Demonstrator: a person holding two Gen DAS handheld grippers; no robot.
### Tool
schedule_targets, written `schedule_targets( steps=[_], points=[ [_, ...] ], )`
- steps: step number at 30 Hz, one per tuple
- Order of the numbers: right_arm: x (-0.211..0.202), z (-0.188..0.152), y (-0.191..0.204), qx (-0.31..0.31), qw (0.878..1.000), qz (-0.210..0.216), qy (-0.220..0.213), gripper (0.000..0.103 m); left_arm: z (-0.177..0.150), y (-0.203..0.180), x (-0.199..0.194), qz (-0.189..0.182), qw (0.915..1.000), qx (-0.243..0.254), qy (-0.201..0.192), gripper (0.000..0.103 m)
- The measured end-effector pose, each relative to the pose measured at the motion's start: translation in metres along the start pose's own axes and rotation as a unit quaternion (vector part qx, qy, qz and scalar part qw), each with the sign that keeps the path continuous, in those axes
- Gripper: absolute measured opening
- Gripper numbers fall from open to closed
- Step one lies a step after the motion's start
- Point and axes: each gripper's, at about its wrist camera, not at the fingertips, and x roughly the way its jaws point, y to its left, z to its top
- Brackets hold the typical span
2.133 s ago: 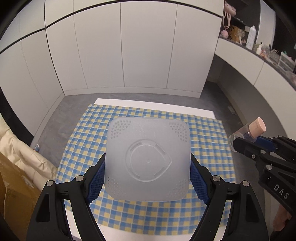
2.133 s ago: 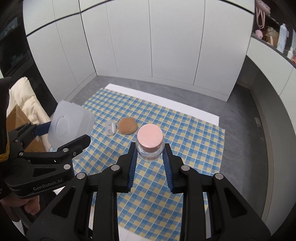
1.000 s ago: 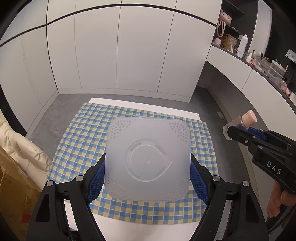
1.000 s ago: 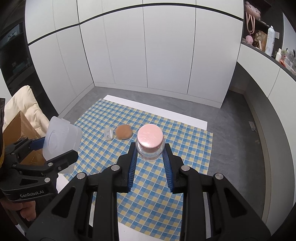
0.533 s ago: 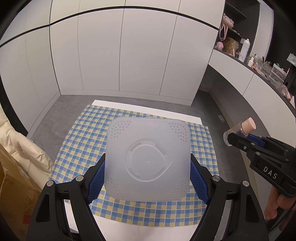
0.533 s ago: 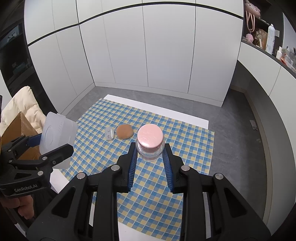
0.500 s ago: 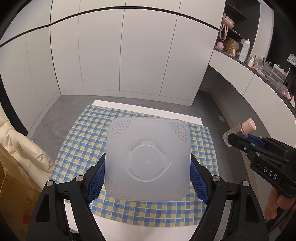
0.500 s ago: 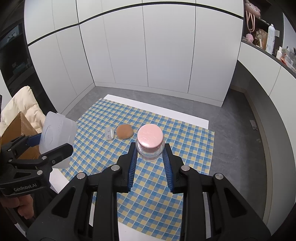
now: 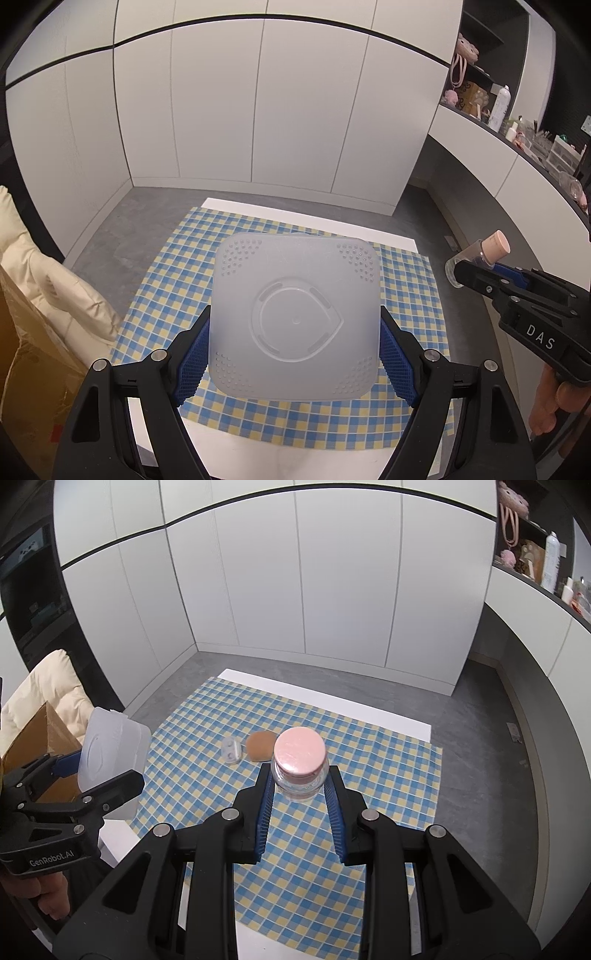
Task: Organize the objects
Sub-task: 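Lift the frosted box and pink-capped jar and carry both toward the cardboard box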
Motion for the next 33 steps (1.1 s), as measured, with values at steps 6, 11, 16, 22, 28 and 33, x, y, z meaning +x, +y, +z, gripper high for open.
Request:
schedule_targets(
  steps=[6, 11, 16, 22, 28, 33],
  points=[
    [0.006, 0.006, 0.021, -0.016, 1.000, 0.007, -0.001, 0.029, -0.003, 0.016, -0.007, 0.010, 0.9999, -0.006, -0.007, 0.081],
    [0.009, 0.009, 0.039, -0.029, 1.000, 0.011, -0.004, 0.029, -0.004, 0.027, -0.012, 0.015, 0.9997, -0.011, -0.013, 0.081],
    [0.015, 0.011, 0.052, -0.037, 0.999, 0.020, -0.002, 0.029, -0.006, 0.039, -0.017, 0.026, 0.9994, -0.017, -0.016, 0.081],
    [0.020, 0.014, 0.066, -0.047, 0.998, 0.030, -0.003, 0.029, -0.009, 0.056, -0.023, 0.036, 0.9988, -0.028, -0.018, 0.081],
    [0.024, 0.017, 0.079, -0.058, 0.998, 0.040, -0.004, 0.029, -0.012, 0.071, -0.028, 0.045, 0.9979, -0.041, -0.020, 0.081],
    [0.025, 0.018, 0.091, -0.066, 0.997, 0.046, -0.004, 0.029, -0.014, 0.083, -0.031, 0.053, 0.9971, -0.050, -0.022, 0.081]
  ],
)
